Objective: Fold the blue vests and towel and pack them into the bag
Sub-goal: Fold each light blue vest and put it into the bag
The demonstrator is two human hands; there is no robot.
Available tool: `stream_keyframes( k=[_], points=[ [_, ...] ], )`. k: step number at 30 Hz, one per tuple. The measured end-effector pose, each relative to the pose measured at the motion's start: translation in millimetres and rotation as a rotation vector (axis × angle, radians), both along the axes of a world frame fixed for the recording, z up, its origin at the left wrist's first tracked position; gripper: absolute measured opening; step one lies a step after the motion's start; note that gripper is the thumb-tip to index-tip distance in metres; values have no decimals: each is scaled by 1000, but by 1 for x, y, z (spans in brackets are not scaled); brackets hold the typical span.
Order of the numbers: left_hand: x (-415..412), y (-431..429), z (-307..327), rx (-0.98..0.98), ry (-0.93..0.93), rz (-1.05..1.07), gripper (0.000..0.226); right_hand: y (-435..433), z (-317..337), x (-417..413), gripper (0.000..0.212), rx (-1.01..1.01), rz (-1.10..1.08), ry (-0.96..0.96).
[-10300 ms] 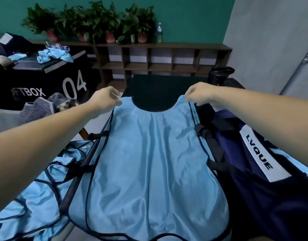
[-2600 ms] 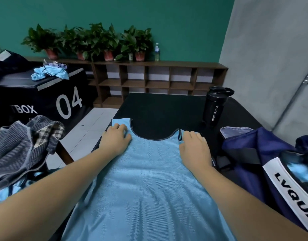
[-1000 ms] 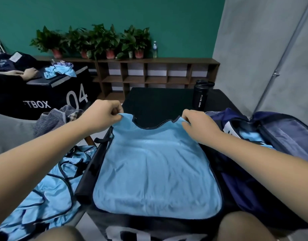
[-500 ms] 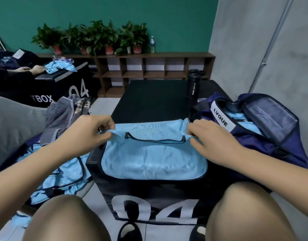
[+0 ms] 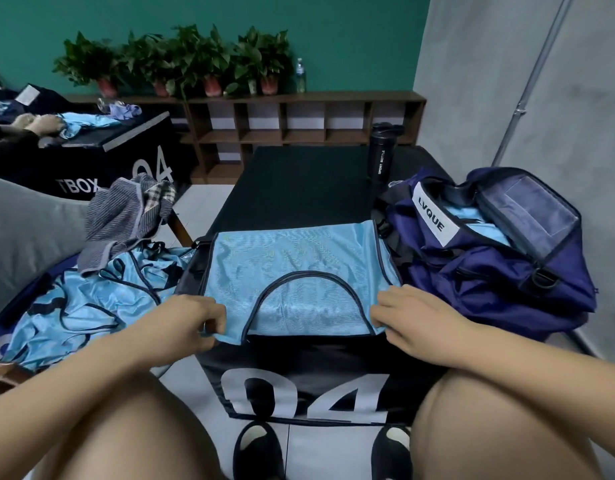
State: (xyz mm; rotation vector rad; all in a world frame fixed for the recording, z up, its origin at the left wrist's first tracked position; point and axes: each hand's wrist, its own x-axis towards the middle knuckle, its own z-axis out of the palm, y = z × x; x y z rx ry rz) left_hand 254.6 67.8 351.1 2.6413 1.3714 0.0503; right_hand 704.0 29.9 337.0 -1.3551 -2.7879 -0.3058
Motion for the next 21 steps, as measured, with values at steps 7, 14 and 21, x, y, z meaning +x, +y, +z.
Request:
stream_keyframes(
  k=[7, 14, 21],
  points=[
    [-1, 9, -25, -27, 54, 1, 16, 4, -14, 8, 21, -98, -82, -104],
    [8, 22, -10, 14, -185, 172, 17, 16, 23, -1, 12, -160, -231, 182],
    [12, 74, -5, 125, -438, 665, 19, 77, 21, -4, 15, -20, -551, 394]
  ],
)
